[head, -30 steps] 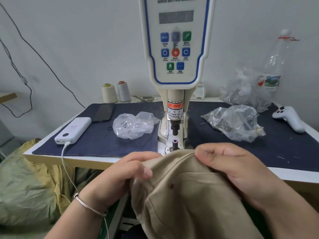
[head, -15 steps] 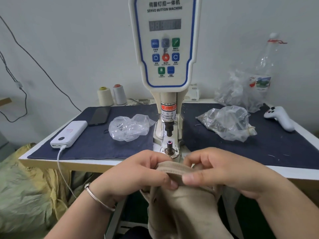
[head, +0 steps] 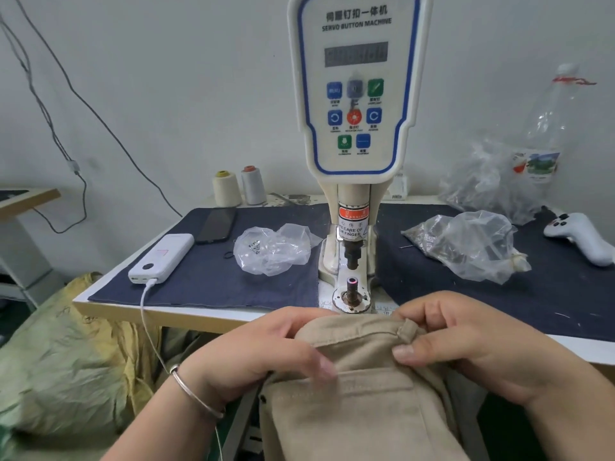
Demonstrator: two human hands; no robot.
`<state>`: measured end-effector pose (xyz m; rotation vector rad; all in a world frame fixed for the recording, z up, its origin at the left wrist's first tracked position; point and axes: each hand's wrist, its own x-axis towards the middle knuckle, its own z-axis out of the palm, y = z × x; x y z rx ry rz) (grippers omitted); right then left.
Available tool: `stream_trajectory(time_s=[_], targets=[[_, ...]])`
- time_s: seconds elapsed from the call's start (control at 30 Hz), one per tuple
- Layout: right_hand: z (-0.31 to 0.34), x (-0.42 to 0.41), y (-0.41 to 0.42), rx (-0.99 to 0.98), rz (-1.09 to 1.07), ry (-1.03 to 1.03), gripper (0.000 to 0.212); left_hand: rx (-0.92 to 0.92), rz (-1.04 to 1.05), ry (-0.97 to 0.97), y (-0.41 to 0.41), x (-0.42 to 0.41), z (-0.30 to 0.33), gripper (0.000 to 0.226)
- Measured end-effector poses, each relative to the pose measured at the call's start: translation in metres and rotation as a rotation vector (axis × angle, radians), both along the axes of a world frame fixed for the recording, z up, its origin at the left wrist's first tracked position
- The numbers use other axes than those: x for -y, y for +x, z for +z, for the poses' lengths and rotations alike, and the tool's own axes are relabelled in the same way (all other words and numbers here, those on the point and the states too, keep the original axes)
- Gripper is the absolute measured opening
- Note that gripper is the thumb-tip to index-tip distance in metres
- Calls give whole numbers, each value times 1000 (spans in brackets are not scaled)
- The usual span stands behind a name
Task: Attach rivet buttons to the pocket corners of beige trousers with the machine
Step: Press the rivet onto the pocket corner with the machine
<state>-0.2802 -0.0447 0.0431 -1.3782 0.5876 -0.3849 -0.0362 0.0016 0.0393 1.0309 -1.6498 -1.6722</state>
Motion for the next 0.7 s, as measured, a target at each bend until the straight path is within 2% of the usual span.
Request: stream_trajectory(time_s=[0.1,0.17,0.33,0.37,0.57,0.63,0.7], targets=[[-1,0,11,50,1,66,20,32,-25,-32,-5,1,4,29],[-2,2,15,39,-49,89,21,29,7,-24,-8,4,3,26],[4,8,18,53,-167,83,6,-160,75,113,-10,13,-6,54],[5,10,18,56,-192,86,8,-183,91,135,-11,15,-7,51],[-1,21,13,78,-355,146,51,-181,131,159,-16,24,-15,31],[-3,23,11,73,-360,137,54,-189,107,169,-12,25,-17,28],[-6,24,10,62,-310,96,48,-171,96,171,-7,26,-22,37]])
